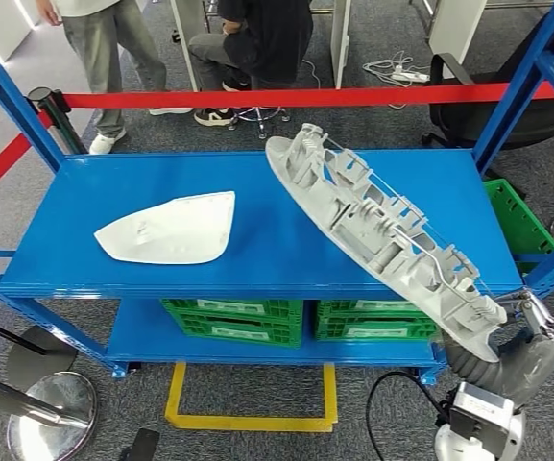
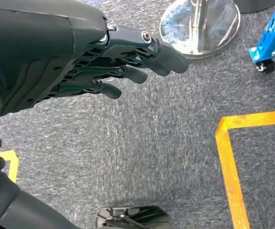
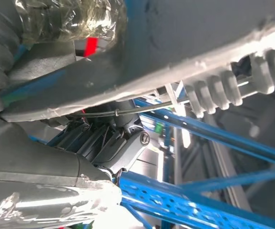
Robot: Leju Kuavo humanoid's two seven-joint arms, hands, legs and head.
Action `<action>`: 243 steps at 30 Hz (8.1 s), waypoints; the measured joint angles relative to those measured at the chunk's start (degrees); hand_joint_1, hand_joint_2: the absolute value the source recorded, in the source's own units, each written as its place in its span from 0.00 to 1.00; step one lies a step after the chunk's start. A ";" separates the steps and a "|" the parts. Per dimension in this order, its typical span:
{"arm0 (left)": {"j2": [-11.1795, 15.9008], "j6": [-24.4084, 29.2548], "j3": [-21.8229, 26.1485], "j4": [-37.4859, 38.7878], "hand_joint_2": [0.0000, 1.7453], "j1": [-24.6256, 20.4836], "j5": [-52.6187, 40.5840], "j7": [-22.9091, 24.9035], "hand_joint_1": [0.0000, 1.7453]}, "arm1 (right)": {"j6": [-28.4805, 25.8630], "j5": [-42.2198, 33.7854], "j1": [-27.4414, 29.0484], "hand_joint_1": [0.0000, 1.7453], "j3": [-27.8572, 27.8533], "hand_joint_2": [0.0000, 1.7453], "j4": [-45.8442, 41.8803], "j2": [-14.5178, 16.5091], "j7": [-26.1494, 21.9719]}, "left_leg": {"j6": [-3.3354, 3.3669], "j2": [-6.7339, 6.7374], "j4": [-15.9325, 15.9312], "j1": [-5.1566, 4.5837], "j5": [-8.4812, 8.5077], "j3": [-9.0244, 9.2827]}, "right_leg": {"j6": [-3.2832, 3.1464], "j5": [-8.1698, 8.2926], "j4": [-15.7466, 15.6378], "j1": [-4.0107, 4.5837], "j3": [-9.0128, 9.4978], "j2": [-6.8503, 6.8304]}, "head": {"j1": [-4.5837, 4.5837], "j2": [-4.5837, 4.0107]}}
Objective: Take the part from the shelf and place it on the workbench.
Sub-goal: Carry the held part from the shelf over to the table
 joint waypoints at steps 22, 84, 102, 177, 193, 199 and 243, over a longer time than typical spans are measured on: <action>-0.48 1.69 0.05 0.00 1.00 -0.65 -0.93 1.61 0.00 | -0.14 10.93 0.98 1.00 -1.57 1.00 -1.77 0.84 -2.49 | 2.36 -0.04 -13.94 -0.68 8.19 5.51 | 1.43 -0.30 1.51 0.68 -0.70 0.02 | 0.49 0.00; -0.63 2.42 0.08 0.02 1.00 -0.63 -1.25 2.13 0.00 | -0.17 3.78 3.99 1.00 -2.63 1.00 -4.65 0.54 -2.52 | 2.16 0.34 -14.60 -0.94 10.03 4.69 | 1.66 -1.92 -0.70 0.79 3.10 -0.06 | 0.52 0.00; -0.54 2.58 0.09 0.02 1.00 -0.62 -1.34 2.46 0.00 | -0.17 3.46 4.41 1.00 -3.03 1.00 -5.11 0.54 -2.62 | 2.43 0.24 -15.47 -1.06 6.47 9.09 | 1.15 2.61 -0.46 1.03 -1.49 -0.23 | 0.09 0.00; -1.13 2.72 0.01 0.03 1.00 -0.97 -2.33 3.01 0.00 | -0.17 0.57 7.31 1.00 -5.45 1.00 -7.49 0.31 -2.58 | 2.39 0.49 -15.94 -1.18 11.15 4.59 | 1.48 -3.00 -2.92 1.08 6.23 -0.06 | 0.31 0.00; -0.90 2.70 -0.03 0.04 1.00 -1.06 -2.38 3.00 0.00 | -0.15 -0.15 8.19 1.00 -6.48 1.00 -7.63 0.25 -2.53 | 2.77 0.07 -16.34 -1.41 5.95 10.63 | 0.23 1.91 -1.50 1.53 0.14 -0.29 | -0.13 0.00; -1.07 2.63 -0.03 0.04 1.00 -1.12 -2.32 3.00 0.00 | -0.15 -0.60 8.76 1.00 -6.66 1.00 -7.69 0.23 -2.55 | 3.75 0.49 -17.13 -0.91 8.60 8.25 | 2.04 -6.58 10.31 1.19 -4.95 -0.08 | 0.31 0.00; -0.04 3.70 -0.03 0.07 1.00 0.30 -3.39 3.81 0.00 | -0.17 -2.70 12.79 1.00 -1.38 1.00 -5.67 0.58 -4.03 | 1.03 0.79 -11.46 -1.41 5.59 5.40 | -0.20 -0.11 -1.44 0.55 2.45 -0.42 | 0.48 0.00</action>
